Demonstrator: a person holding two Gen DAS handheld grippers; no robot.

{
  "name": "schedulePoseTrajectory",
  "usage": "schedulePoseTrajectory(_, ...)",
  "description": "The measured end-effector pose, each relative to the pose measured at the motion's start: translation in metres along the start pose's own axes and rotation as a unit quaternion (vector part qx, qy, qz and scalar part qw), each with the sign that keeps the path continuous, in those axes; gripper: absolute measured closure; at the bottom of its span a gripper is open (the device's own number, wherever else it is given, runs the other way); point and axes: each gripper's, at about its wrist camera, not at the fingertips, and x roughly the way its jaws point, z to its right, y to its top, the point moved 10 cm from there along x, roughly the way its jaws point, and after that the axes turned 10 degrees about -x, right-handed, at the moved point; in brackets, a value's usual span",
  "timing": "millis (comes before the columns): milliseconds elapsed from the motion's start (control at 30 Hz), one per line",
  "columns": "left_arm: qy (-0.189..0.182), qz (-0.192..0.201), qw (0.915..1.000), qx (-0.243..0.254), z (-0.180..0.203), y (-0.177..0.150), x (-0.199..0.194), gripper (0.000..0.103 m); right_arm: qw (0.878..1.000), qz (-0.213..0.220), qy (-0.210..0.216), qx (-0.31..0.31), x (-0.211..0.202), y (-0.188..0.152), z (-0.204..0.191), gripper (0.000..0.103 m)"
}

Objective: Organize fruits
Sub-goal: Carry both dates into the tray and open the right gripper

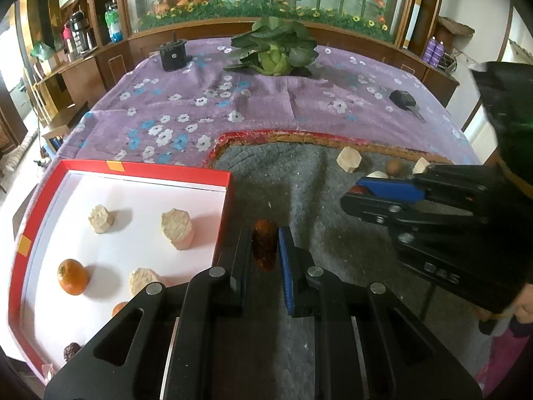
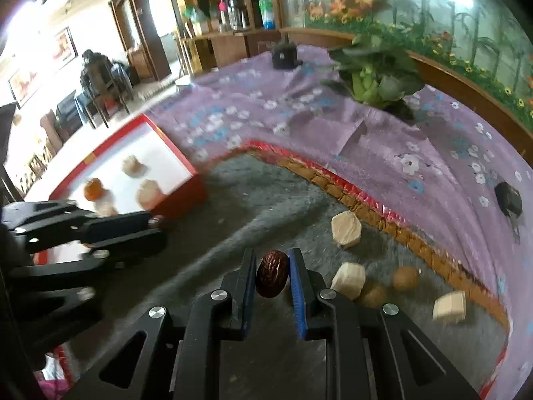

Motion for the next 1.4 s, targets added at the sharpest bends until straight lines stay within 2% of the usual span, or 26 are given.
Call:
schedulePoseTrajectory(200,0.009,0.010,0.9999,0.006,0.002,-0.007,-0.011,0.088,0.999,0.034,0.012,0.037,-0.023,-0.010,-0.017,0.084)
schedulePoseTrajectory(567,0.039,0.032,0.9987,0.009,-0.014,-0.017,-0.031,0.088,0.997,0.047,0.035,0.045,-0.038,-0.027,-0.050,0.084)
schedulePoseTrajectory(867,0.059,0.040,0.9974,-0.011,-0.045,-0.022,-0.043,0.088,0.997,0.058,0.042,0.010,-0.044,-0.009,-0.082,0.084)
schedulePoseTrajectory(1200,0.078,0.043,0.9950,-0.045,-0.090,-0.023,-0.050,0.088,0.996,0.046,0.058,-0.043,-0.030,0.016,-0.124,0.084)
schedulePoseTrajectory(1400,0.092,0.041,0.9921,-0.075,-0.124,-0.025,-0.051,0.088,0.995,0.040,0.071,-0.055,-0.015,0.030,-0.140,0.084)
